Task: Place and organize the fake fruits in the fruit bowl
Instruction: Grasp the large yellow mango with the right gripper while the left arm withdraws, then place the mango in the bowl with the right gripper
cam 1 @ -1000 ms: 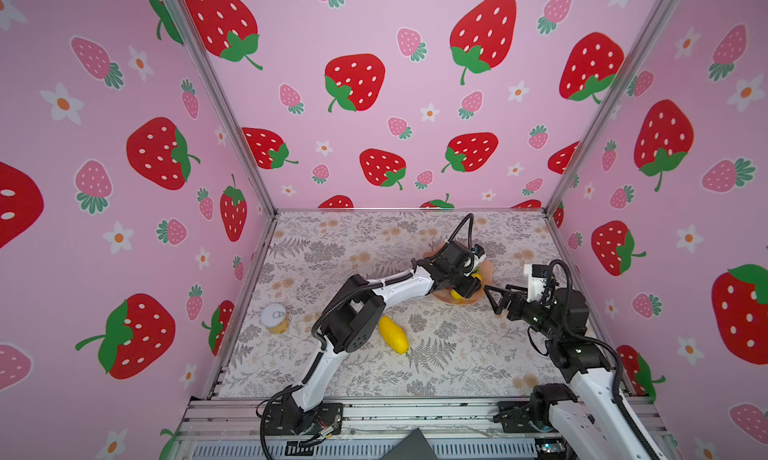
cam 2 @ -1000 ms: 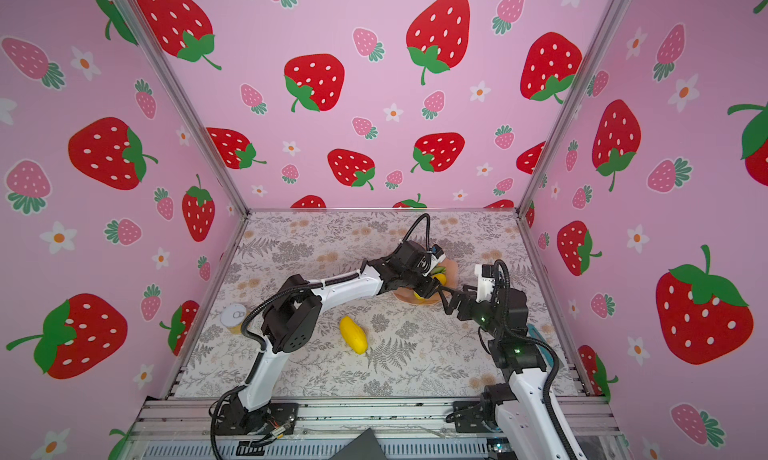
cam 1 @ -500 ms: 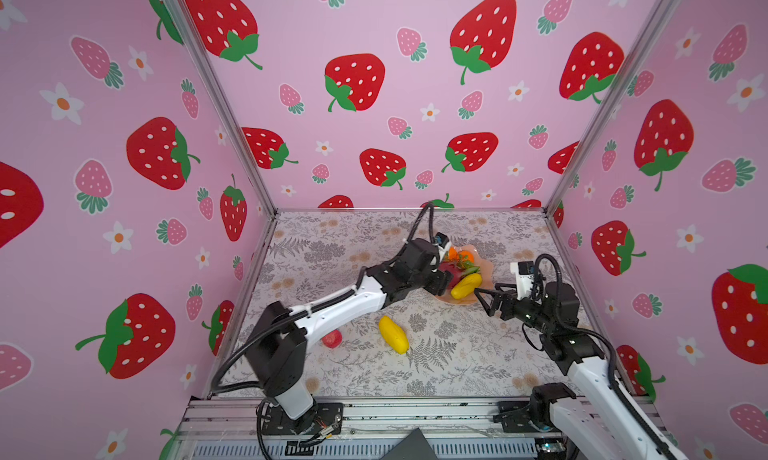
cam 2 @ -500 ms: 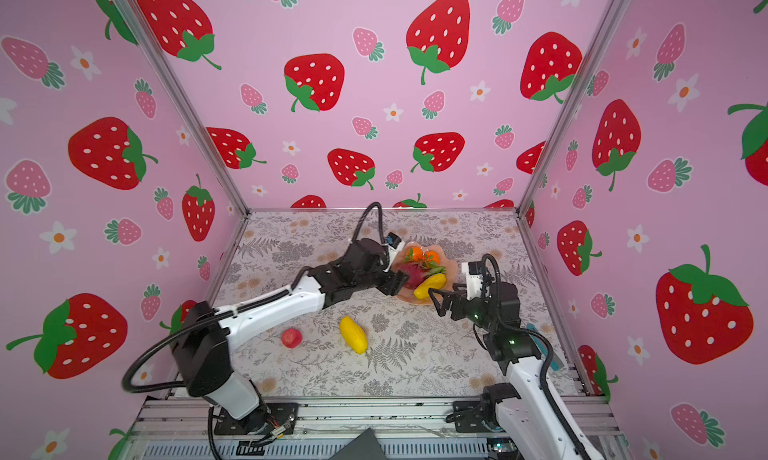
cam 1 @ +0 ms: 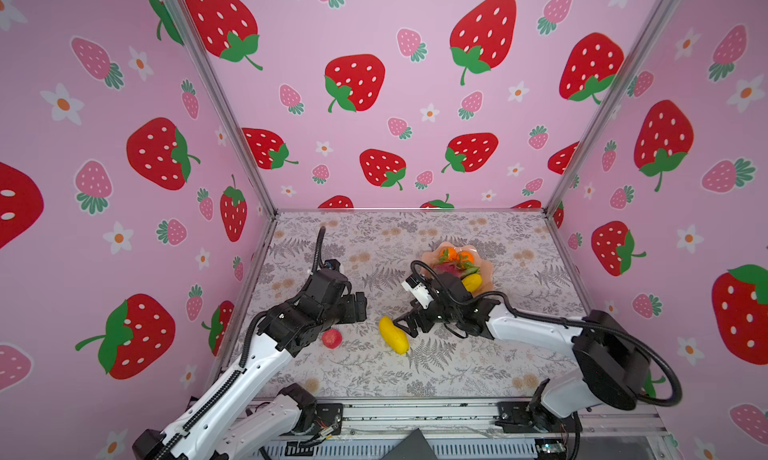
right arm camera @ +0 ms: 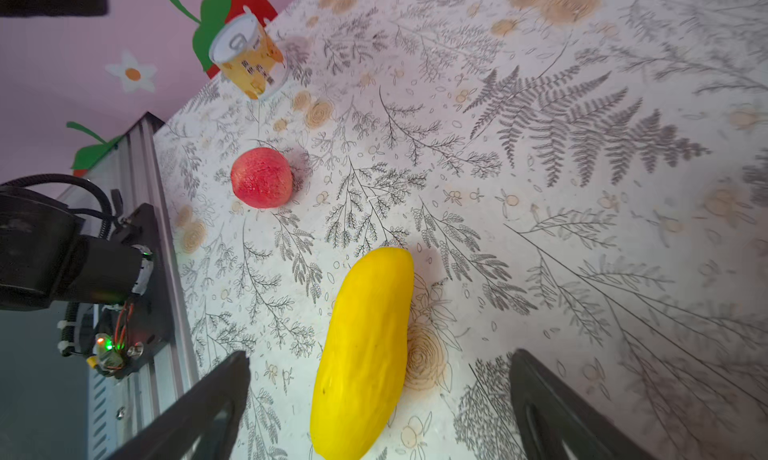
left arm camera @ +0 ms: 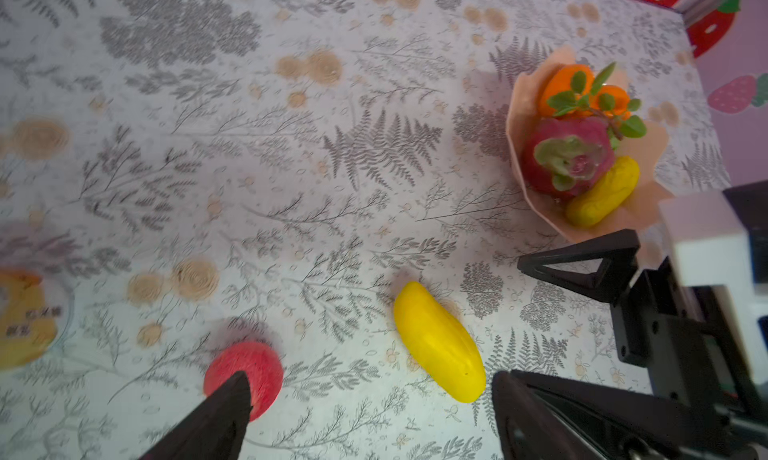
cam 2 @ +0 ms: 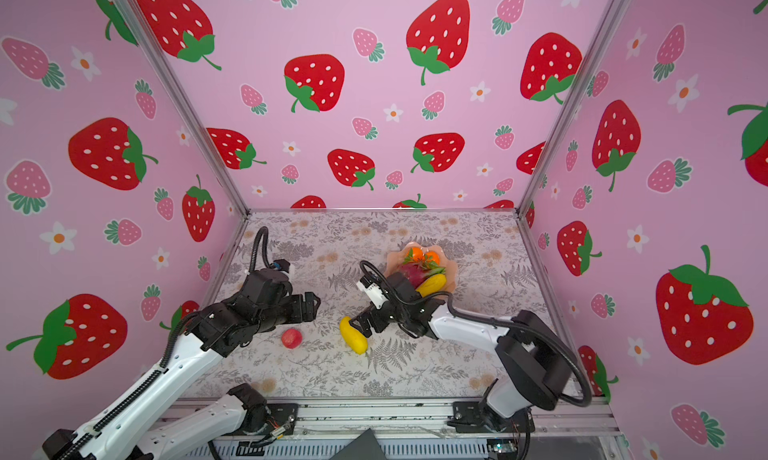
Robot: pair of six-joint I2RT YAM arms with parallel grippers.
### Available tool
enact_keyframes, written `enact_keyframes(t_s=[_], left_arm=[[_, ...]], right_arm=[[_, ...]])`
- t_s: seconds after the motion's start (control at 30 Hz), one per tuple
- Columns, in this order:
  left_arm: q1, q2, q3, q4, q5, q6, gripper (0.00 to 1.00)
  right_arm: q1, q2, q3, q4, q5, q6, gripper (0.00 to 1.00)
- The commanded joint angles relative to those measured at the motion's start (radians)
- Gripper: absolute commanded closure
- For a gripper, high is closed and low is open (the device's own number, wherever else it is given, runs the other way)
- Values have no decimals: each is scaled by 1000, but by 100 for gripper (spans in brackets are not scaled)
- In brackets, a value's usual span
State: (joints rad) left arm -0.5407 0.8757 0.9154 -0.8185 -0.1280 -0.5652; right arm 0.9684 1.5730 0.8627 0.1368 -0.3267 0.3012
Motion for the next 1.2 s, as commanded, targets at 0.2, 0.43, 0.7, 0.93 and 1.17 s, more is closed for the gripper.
enact_keyframes(t_s=[0.2, 0.43, 0.7, 0.93, 1.17], left_arm=[[24, -95, -6, -129, 27, -78, 5], [26, -113, -22, -124, 16, -78, 5], [25, -126, -44, -114, -5, -81, 5], [25, -134, -54, -60, -6, -76, 5], [24, -67, -84, 193, 191, 25, 5]], right_arm=[[74, 187, 147, -152, 24, -78, 10], [92, 240, 160, -203, 69, -71, 18], [112, 295, 201, -251, 81, -79, 37], [81, 181, 187, -228, 112, -66, 52], [-162, -99, 72, -210, 99, -34, 52]])
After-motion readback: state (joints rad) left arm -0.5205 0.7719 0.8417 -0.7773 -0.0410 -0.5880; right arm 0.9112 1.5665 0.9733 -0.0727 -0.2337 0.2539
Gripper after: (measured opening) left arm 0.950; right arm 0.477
